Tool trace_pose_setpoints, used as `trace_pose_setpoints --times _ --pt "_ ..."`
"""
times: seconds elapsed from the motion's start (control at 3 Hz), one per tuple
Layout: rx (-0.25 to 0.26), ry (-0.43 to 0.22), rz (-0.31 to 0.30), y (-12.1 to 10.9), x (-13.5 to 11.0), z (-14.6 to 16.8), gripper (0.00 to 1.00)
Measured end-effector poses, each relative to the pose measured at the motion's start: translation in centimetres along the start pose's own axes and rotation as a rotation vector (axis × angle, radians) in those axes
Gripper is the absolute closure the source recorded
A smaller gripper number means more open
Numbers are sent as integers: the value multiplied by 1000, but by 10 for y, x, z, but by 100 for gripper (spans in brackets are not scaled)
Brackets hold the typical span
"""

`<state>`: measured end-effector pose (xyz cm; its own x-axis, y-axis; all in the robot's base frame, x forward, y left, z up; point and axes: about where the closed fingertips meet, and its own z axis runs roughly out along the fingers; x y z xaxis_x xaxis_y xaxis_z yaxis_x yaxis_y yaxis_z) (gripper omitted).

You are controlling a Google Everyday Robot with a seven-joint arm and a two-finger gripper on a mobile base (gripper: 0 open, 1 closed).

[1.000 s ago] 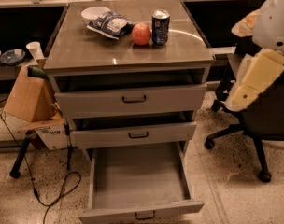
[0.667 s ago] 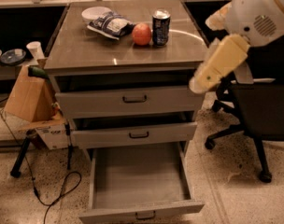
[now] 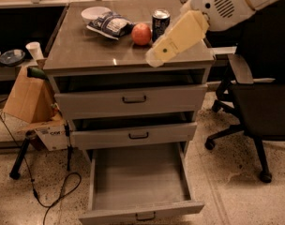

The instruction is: Place blue chip bag into bottom drawer

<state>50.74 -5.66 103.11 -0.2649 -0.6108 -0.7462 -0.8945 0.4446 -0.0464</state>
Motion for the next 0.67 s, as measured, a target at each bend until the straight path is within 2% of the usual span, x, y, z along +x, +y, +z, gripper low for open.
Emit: trace_pose_setpoints --times 0.33,0.67 --pt "-1 1 -3 0 0 0 0" --pt "40 -3 41 -1 0 0 0"
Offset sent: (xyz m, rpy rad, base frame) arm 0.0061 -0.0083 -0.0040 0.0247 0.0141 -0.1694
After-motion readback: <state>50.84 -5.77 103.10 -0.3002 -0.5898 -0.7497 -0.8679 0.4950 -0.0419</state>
